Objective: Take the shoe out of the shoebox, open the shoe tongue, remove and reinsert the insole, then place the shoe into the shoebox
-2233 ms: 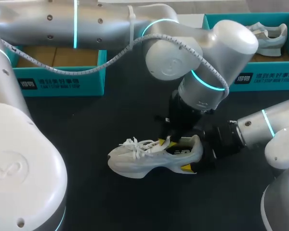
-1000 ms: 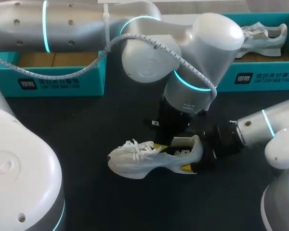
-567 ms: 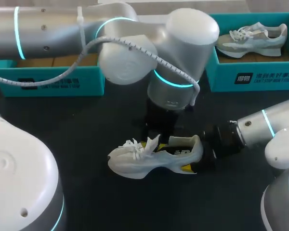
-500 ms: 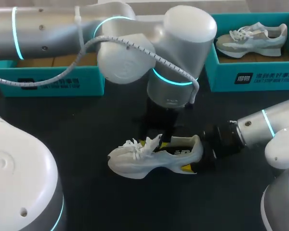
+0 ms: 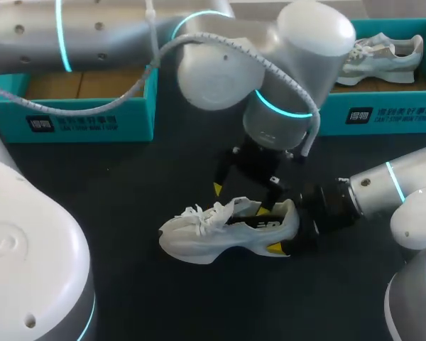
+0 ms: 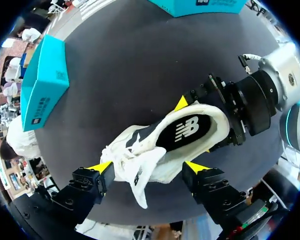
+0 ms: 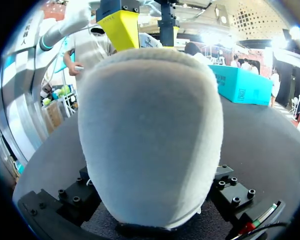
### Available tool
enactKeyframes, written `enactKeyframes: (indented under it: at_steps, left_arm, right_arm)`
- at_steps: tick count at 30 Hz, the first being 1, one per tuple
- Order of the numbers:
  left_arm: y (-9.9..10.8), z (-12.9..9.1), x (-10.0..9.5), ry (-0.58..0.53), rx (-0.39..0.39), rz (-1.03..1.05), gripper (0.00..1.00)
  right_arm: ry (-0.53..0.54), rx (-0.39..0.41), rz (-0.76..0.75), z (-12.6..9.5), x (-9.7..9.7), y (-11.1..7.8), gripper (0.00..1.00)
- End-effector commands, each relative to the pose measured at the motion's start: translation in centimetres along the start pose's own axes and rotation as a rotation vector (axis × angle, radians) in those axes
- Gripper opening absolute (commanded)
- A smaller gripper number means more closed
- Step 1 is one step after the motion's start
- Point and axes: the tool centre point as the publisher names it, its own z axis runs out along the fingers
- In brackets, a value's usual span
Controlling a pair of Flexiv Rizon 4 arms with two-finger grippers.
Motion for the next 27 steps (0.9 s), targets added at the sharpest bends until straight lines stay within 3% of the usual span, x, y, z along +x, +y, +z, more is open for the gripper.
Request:
enactKeyframes:
  at_steps: [1, 4, 9, 19, 20, 21, 23, 25, 26, 27]
  left_arm:
    - [0.0, 0.4, 0.7, -0.063, -0.015, -0.008, 0.65]
    - [0.5, 0.6, 0.3, -0.053, -0.026, -0.021, 0.65]
    - [0.7, 0.8, -0.7, -0.043, -0.043, -0.056, 0.74]
    - [-0.2, 2.5, -0.8, -0.079, -0.08, -0.074, 0.64]
    - [-0.3, 2.7, -0.8, -0.084, -0.082, -0.08, 0.61]
    - [-0.2, 2.8, -0.7, -0.091, -0.083, -0.082, 0.47]
    - [0.0, 2.8, -0.5, -0.09, -0.085, -0.085, 0.41]
    - [0.4, 2.7, -0.5, -0.084, -0.085, -0.094, 0.19]
    - [0.6, 2.7, -0.6, -0.08, -0.085, -0.099, 0.02]
    - [0.9, 2.7, -0.8, -0.076, -0.084, -0.107, 0.0]
  right_arm:
    - [0.001, 0.003, 0.002, 0.4, 0.2, -0.9, 0.0]
    - [0.001, 0.003, 0.002, 0.4, 0.2, -0.9, 0.0]
    - [0.001, 0.003, 0.002, 0.4, 0.2, -0.9, 0.0]
    - [0.001, 0.003, 0.002, 0.4, 0.2, -0.9, 0.0]
    - [0.001, 0.003, 0.002, 0.4, 0.2, -0.9, 0.0]
    - [0.001, 0.003, 0.002, 0.4, 0.2, -0.9, 0.0]
    - [0.001, 0.003, 0.002, 0.4, 0.2, -0.9, 0.0]
    - [0.001, 0.003, 0.002, 0.4, 0.2, -0.9, 0.0]
    - [0.001, 0.003, 0.002, 0.4, 0.2, -0.9, 0.0]
    - [0.001, 0.003, 0.002, 0.4, 0.2, -0.9, 0.0]
